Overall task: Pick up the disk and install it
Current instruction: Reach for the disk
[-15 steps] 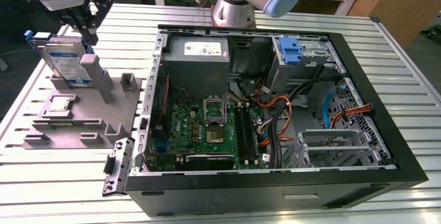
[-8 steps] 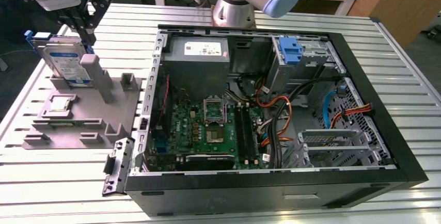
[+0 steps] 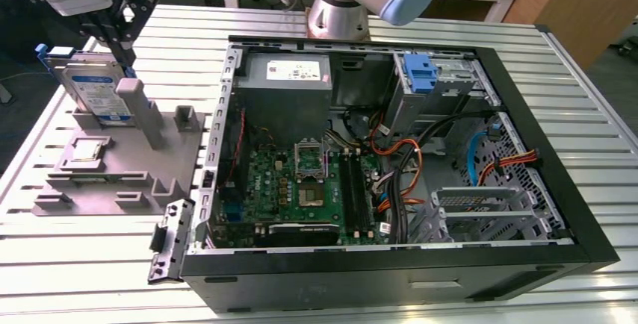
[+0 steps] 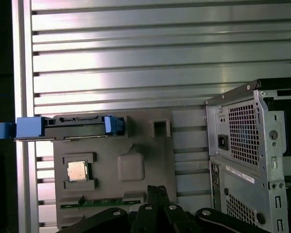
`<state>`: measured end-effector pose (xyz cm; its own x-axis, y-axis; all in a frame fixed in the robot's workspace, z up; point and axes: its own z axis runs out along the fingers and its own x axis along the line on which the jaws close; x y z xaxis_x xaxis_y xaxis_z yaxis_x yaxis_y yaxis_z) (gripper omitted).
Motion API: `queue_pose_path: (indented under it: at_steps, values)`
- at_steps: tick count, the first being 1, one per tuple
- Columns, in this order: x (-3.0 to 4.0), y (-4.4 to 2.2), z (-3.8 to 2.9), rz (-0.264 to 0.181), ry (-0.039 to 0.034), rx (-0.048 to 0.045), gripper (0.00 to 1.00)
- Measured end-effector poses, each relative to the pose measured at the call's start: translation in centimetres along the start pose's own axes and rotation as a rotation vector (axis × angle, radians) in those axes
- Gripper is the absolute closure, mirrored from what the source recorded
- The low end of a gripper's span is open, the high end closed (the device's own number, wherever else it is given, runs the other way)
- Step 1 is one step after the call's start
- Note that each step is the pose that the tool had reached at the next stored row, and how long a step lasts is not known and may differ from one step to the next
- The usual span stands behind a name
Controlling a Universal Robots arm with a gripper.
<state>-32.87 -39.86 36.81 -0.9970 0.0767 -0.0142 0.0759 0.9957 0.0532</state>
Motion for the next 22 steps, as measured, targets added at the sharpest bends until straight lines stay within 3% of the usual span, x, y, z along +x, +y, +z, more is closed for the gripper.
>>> queue_pose_path:
  at_steps: [10,22]
  values:
    - [0.50,-0.04,0.03,0.000,0.0003,0.0001,0.90]
    - [1.67,-0.13,0.09,0.000,0.0028,0.0001,0.90]
